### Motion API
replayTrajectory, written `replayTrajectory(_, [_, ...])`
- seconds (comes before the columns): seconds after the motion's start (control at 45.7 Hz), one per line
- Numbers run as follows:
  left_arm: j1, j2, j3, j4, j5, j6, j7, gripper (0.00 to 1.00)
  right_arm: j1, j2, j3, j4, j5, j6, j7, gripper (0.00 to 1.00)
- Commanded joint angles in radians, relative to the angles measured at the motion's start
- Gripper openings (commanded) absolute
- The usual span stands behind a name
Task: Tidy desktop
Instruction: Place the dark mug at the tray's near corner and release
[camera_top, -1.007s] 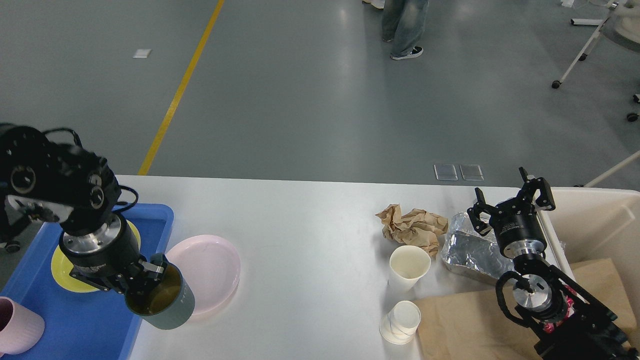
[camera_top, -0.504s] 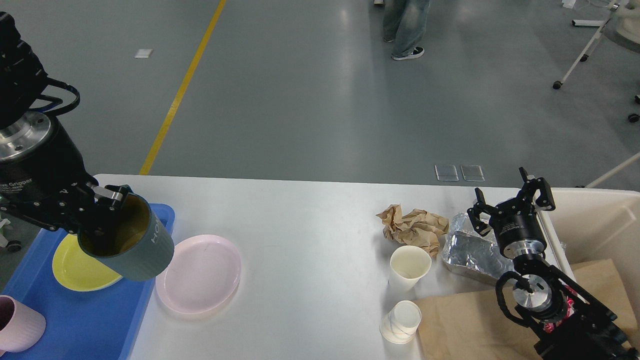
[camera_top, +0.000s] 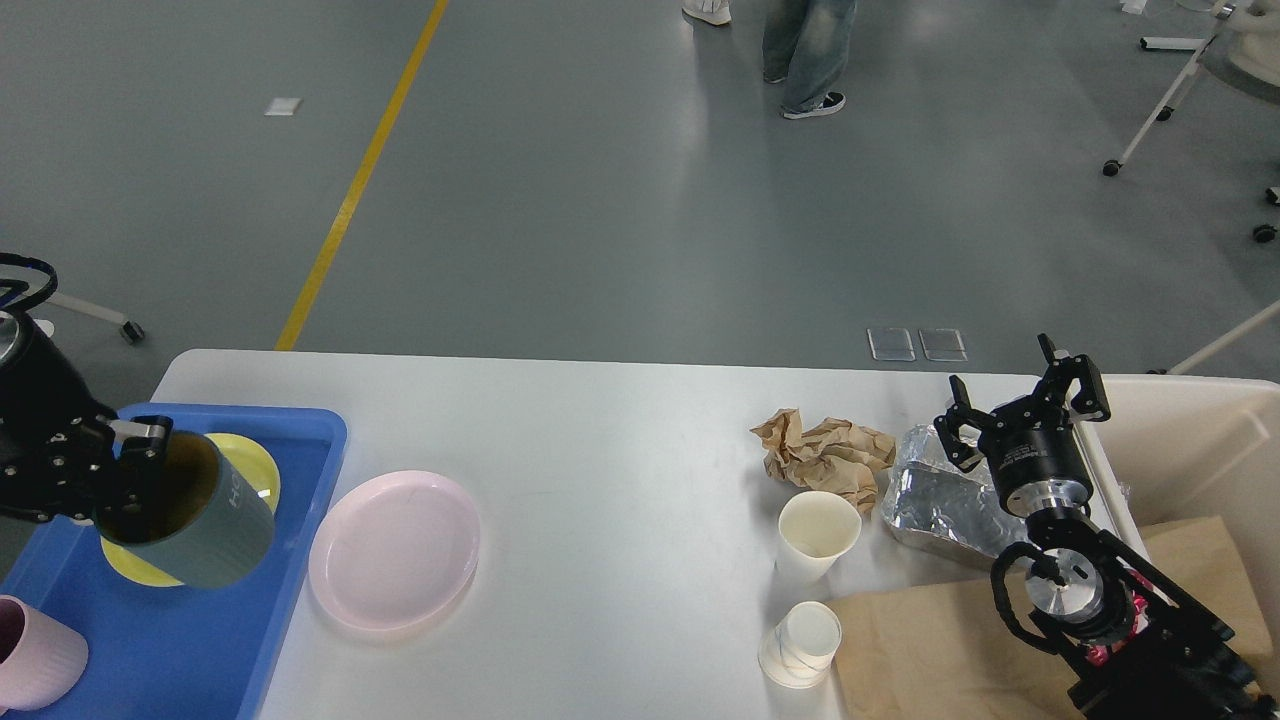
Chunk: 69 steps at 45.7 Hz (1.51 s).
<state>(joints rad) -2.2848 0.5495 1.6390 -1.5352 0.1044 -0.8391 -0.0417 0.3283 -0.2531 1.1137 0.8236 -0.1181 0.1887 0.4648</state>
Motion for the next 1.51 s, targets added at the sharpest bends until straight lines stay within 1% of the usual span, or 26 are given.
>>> replayTrajectory(0.0, [0.157, 0.127, -0.044, 0.108, 0.076, 0.017, 0.002, 0.00, 0.000, 0.000, 0.000, 0.000, 0.000, 0.000, 0.000, 1.00])
replayTrajectory(0.131, [0.309, 0.269, -0.132, 0.234, 0.167, 0.017, 0.005, 0.00, 0.000, 0.000, 0.000, 0.000, 0.000, 0.000, 0.000, 1.00])
replayTrajectory(0.197, [0.389, 0.319, -0.186, 0.305, 0.198, 0.020, 0.006, 0.00, 0.000, 0.000, 0.000, 0.000, 0.000, 0.000, 0.000, 1.00])
replayTrajectory(0.307, [0.595, 0.336, -0.349, 0.426, 0.207, 0.026, 0.013, 0.00, 0.000, 0.000, 0.000, 0.000, 0.000, 0.000, 0.000, 1.00])
replayTrajectory(0.394, [0.753, 0.331, -0.471, 0.489, 0.218, 0.032, 0.019, 0.00, 0.000, 0.000, 0.000, -0.001, 0.000, 0.000, 0.000, 1.00])
replayTrajectory(0.46, [0.823, 0.336, -0.528, 0.518, 0.254, 0.037, 0.019, 0.00, 0.000, 0.000, 0.000, -0.001, 0.000, 0.000, 0.000, 1.00])
replayTrajectory(0.547, [0.892, 0.333, -0.610, 0.523, 0.288, 0.057, 0.019, 0.00, 0.000, 0.000, 0.000, -0.001, 0.000, 0.000, 0.000, 1.00])
replayTrajectory(0.613, [0.933, 0.331, -0.640, 0.524, 0.293, 0.061, 0.019, 0.00, 0.000, 0.000, 0.000, -0.001, 0.000, 0.000, 0.000, 1.00])
replayTrajectory(0.766, [0.966, 0.325, -0.639, 0.557, 0.294, 0.083, 0.017, 0.01, 0.000, 0.000, 0.000, -0.001, 0.000, 0.000, 0.000, 1.00])
replayTrajectory(0.92, [0.976, 0.322, -0.645, 0.558, 0.299, 0.084, 0.017, 0.01, 0.000, 0.000, 0.000, -0.001, 0.000, 0.000, 0.000, 1.00])
replayTrajectory(0.963, [0.978, 0.319, -0.647, 0.558, 0.298, 0.087, 0.017, 0.03, 0.000, 0.000, 0.000, -0.001, 0.000, 0.000, 0.000, 1.00])
replayTrajectory(1.029, [0.978, 0.311, -0.647, 0.558, 0.291, 0.091, 0.019, 0.10, 0.000, 0.000, 0.000, -0.001, 0.000, 0.000, 0.000, 1.00])
replayTrajectory(1.051, [0.978, 0.310, -0.647, 0.557, 0.282, 0.095, 0.013, 0.30, 0.000, 0.000, 0.000, -0.001, 0.000, 0.000, 0.000, 1.00])
replayTrajectory(1.117, [0.978, 0.310, -0.647, 0.557, 0.262, 0.107, 0.002, 0.63, 0.000, 0.000, 0.000, -0.001, 0.000, 0.000, 0.000, 1.00])
replayTrajectory(1.139, [0.978, 0.310, -0.645, 0.557, 0.250, 0.113, 0.002, 0.73, 0.000, 0.000, 0.000, -0.001, 0.000, 0.000, 0.000, 1.00])
replayTrajectory(1.16, [0.978, 0.310, -0.645, 0.555, 0.238, 0.115, 0.002, 0.79, 0.000, 0.000, 0.000, -0.001, 0.000, 0.000, 0.000, 1.00])
replayTrajectory(1.204, [0.979, 0.310, -0.642, 0.552, 0.212, 0.115, 0.005, 0.87, 0.000, 0.000, 0.000, -0.001, 0.000, 0.000, 0.000, 1.00])
replayTrajectory(1.248, [0.981, 0.310, -0.637, 0.552, 0.193, 0.112, 0.008, 0.92, 0.000, 0.000, 0.000, -0.001, 0.000, 0.000, 0.000, 1.00])
replayTrajectory(1.27, [0.979, 0.310, -0.634, 0.549, 0.190, 0.110, 0.009, 0.92, 0.000, 0.000, 0.000, -0.001, 0.000, 0.000, 0.000, 1.00])
replayTrajectory(1.401, [0.978, 0.314, -0.627, 0.541, 0.189, 0.103, 0.011, 0.92, 0.000, 0.000, 0.000, -0.001, 0.000, 0.000, 0.000, 1.00])
replayTrajectory(1.489, [0.963, 0.328, -0.585, 0.534, 0.186, 0.100, 0.003, 0.92, 0.000, 0.000, 0.000, -0.001, 0.000, 0.000, 0.000, 1.00])
